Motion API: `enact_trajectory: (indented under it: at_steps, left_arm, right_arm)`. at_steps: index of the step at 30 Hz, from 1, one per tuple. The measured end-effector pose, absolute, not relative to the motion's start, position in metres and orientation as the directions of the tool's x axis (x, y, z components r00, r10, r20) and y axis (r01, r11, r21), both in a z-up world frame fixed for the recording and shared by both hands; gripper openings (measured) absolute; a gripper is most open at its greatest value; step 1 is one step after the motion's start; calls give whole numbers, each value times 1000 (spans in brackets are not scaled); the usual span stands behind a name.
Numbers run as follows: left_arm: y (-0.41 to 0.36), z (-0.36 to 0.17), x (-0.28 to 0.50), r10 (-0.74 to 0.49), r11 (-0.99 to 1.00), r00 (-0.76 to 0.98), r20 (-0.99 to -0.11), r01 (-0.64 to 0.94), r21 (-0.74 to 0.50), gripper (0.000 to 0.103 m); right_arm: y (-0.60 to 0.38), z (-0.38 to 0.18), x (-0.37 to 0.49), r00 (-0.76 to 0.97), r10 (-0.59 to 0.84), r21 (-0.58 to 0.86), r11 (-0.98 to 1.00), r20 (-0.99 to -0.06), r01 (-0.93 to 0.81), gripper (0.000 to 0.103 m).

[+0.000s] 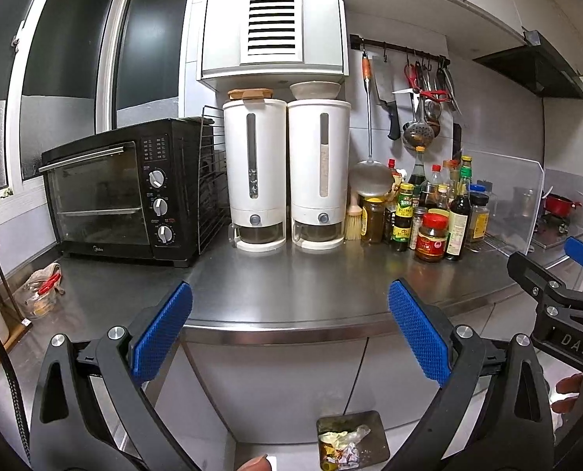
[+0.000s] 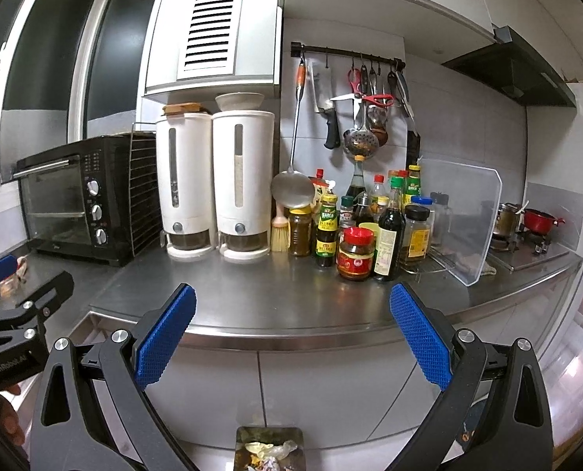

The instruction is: Collect trash

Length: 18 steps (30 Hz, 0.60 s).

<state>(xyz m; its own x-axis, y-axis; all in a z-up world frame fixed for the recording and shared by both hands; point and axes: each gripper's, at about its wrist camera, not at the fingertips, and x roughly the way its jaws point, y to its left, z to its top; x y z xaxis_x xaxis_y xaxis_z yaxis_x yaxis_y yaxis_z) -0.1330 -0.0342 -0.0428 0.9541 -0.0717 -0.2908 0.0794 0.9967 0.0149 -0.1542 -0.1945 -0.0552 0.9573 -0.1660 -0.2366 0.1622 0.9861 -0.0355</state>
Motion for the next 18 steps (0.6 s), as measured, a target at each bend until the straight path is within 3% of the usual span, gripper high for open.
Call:
enact_trajectory:
  at_steps: [18]
  left_arm:
    - [-31, -41, -142, -85, 995, 955, -284, 95, 21, 95]
  right_arm:
    - [-189, -48, -163, 962, -164, -26, 986, -217, 162, 100]
